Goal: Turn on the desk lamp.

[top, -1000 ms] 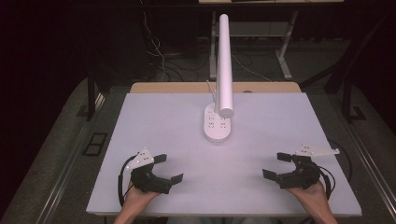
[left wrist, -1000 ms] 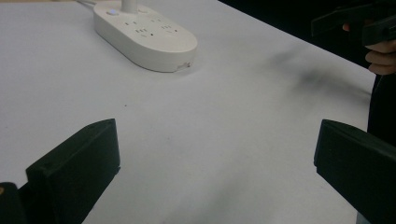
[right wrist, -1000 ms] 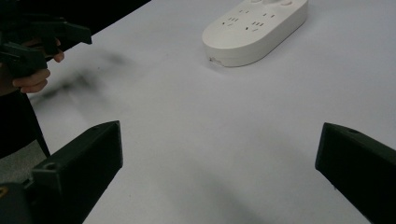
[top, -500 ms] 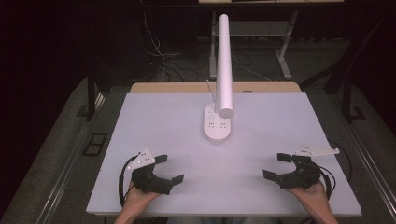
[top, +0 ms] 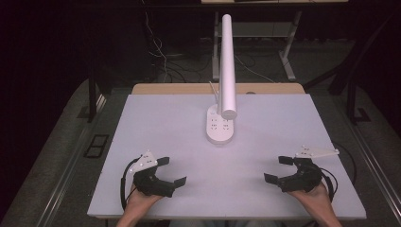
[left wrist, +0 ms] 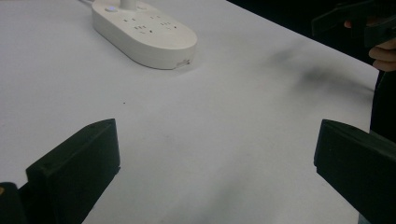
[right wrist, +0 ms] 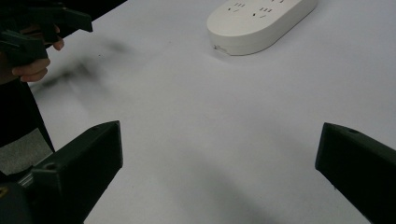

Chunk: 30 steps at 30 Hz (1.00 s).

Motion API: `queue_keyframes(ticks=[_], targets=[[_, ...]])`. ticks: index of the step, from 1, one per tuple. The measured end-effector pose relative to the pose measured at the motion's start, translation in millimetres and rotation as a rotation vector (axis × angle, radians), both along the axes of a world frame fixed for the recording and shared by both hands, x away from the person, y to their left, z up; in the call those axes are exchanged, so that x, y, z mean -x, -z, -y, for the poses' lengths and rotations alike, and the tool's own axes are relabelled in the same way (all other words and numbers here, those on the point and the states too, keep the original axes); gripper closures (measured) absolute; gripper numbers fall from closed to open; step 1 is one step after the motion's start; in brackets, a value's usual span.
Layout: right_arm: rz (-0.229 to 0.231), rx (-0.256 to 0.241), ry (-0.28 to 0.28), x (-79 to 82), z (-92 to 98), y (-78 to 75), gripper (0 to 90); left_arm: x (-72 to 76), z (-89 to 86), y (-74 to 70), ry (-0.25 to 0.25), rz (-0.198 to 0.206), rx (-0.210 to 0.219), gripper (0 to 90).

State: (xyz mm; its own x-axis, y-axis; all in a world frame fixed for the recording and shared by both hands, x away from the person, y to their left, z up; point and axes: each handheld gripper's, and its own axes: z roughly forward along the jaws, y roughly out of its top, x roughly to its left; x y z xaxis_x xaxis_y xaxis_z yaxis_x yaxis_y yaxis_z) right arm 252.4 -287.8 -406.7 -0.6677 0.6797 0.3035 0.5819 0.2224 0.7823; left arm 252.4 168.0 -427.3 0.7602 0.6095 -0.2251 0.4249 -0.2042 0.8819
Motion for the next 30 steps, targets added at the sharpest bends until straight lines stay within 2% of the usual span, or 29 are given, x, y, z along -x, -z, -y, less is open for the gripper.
queue_keyframes(ticks=[12,30], targets=[[-0.013,0.029,-0.024,-8.1,-6.2,-6.7,0.5,0.7,-0.3,-0.1,-0.003,0.001,0.001,0.0],[-0.013,0.049,-0.057,-40.6,-15.5,-26.4,0.5,1.3,-0.5,-0.2,-0.006,0.001,-0.001,0.0]])
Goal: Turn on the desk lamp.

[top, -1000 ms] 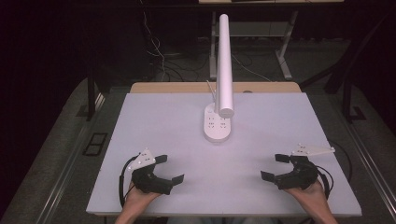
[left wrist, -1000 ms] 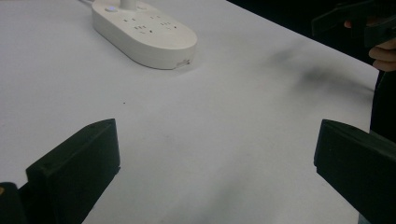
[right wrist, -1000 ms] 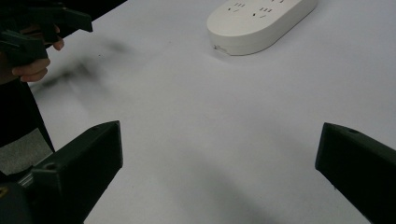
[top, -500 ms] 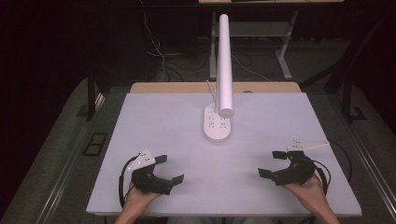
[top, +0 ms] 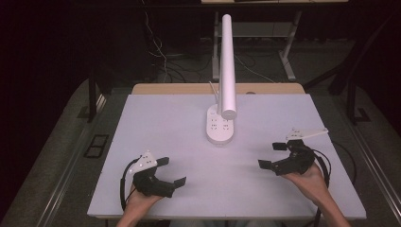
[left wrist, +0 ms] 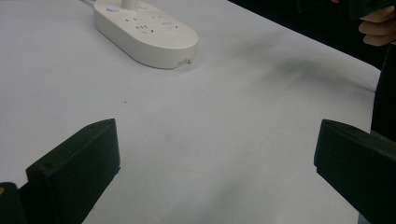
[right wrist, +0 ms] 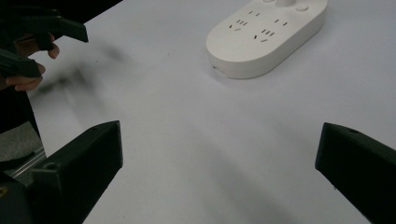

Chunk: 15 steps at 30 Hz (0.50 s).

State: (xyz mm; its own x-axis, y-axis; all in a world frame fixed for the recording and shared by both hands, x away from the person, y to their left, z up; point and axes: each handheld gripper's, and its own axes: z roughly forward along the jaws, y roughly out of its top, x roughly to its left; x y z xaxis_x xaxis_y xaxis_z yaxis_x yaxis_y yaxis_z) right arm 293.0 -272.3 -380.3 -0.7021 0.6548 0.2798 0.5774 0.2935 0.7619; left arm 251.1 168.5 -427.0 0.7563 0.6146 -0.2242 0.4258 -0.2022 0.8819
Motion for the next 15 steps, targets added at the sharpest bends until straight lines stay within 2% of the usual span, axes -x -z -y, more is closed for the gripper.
queue_keyframes(ticks=[3,15], targets=[[-0.017,0.007,-0.004,-6.5,-2.3,-0.8,0.5,-0.3,-0.2,0.2,-0.004,0.001,0.007,0.0],[-0.020,0.012,-0.011,-30.9,-4.9,-4.8,0.5,0.4,0.2,0.0,0.001,-0.002,0.000,0.0]])
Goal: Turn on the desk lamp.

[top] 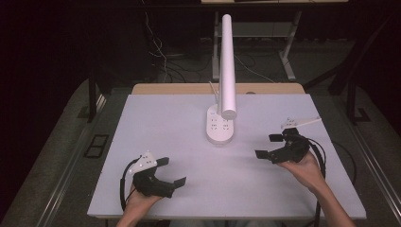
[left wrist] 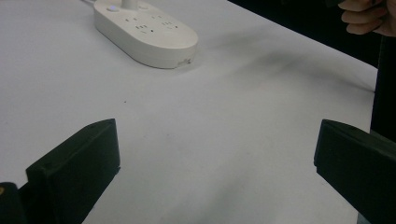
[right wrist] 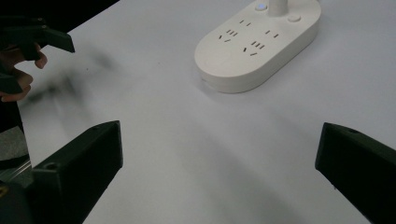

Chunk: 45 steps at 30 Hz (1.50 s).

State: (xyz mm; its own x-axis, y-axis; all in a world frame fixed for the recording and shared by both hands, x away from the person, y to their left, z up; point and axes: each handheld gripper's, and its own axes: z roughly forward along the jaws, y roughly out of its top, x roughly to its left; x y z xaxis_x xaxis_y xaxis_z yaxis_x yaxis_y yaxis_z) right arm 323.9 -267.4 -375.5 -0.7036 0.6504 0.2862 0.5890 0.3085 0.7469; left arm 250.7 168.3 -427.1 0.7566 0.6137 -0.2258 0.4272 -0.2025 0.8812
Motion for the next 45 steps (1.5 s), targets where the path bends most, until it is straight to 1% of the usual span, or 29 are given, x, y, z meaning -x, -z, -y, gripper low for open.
queue_keyframes(ticks=[6,10,18,22,25,28,30,33,37,40,45], targets=[[-0.003,0.019,-0.010,-13.5,-6.0,-2.3,0.5,0.1,0.1,0.2,0.003,-0.001,0.000,0.0],[0.001,0.023,-0.006,-21.5,-8.9,-6.2,0.5,0.0,-0.1,-0.2,0.002,0.003,0.015,0.0],[0.010,0.031,-0.009,-37.5,-15.8,-13.6,0.6,-0.7,-1.2,-0.1,-0.003,0.003,0.008,0.0],[0.016,0.032,0.002,-46.3,-19.0,-16.8,0.5,-0.8,-1.6,-0.1,-0.005,0.002,0.005,0.0],[0.021,0.043,0.006,-52.6,-20.8,-19.0,0.6,-0.7,-1.5,-0.1,-0.004,0.002,0.003,0.0],[0.024,0.041,0.010,-58.0,-22.9,-20.8,0.6,-1.0,-1.4,0.1,-0.002,0.002,0.000,0.0],[0.016,0.039,0.012,-61.1,-24.7,-22.2,0.6,-1.0,-1.3,0.1,-0.002,0.002,0.003,0.0],[0.026,0.044,0.012,-67.1,-27.3,-24.0,0.5,-1.1,-1.2,0.2,-0.002,0.001,0.003,0.0],[0.026,0.044,0.017,-74.4,-31.1,-26.1,0.6,-0.9,-1.5,0.1,-0.001,0.001,0.002,0.0],[0.025,0.041,0.022,-80.0,-33.1,-26.6,0.6,-0.8,-1.6,0.0,-0.001,0.002,0.002,0.0],[0.022,0.051,0.025,-89.4,-37.4,-26.0,0.6,-0.5,-2.0,-0.2,-0.001,0.002,0.003,0.0]])
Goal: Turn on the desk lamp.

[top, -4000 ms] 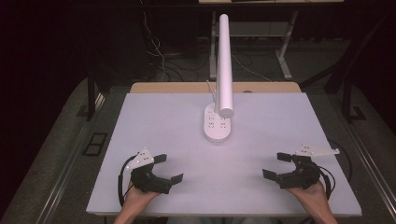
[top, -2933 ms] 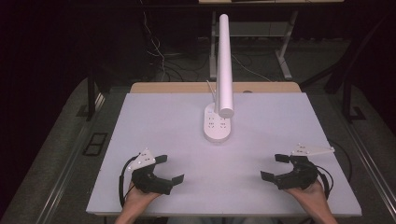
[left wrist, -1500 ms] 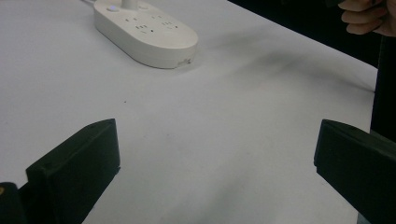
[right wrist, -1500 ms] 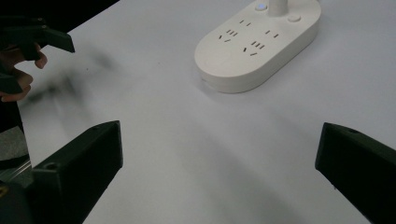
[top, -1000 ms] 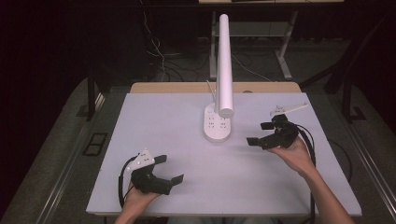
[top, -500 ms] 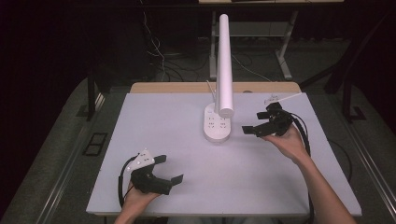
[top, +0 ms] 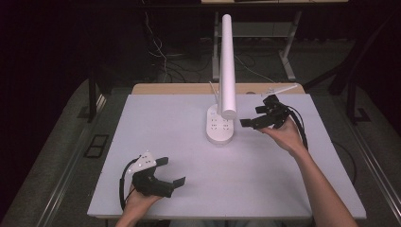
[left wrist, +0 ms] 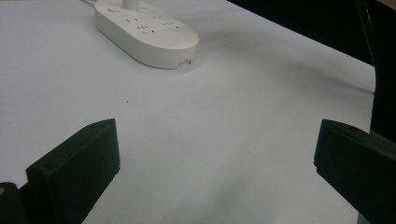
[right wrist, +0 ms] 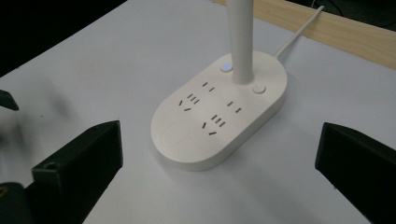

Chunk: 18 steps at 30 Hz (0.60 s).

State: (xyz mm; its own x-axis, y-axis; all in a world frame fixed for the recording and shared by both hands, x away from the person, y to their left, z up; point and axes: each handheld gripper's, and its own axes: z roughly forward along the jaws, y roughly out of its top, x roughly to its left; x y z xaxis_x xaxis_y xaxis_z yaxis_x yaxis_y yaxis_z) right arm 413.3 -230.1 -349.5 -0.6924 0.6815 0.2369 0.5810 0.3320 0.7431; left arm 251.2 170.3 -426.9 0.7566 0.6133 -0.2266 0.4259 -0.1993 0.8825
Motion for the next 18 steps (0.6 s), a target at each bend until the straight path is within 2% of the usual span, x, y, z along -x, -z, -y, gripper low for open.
queue_keyframes(ticks=[8,12,14,18], targets=[[-0.007,0.000,0.015,-17.2,-5.8,2.4,0.6,-0.2,0.2,0.1,0.005,-0.001,0.002,0.0],[0.001,0.017,0.017,-26.9,-10.4,4.7,0.5,-0.1,0.3,-0.2,0.008,0.000,0.002,0.0],[-0.003,0.030,0.010,-31.5,-13.4,5.6,0.6,-0.1,0.2,-0.1,0.007,0.000,0.002,0.0],[-0.011,0.022,0.003,-40.0,-18.3,9.9,0.6,-0.3,-0.3,-0.1,0.006,0.001,0.004,0.0]])
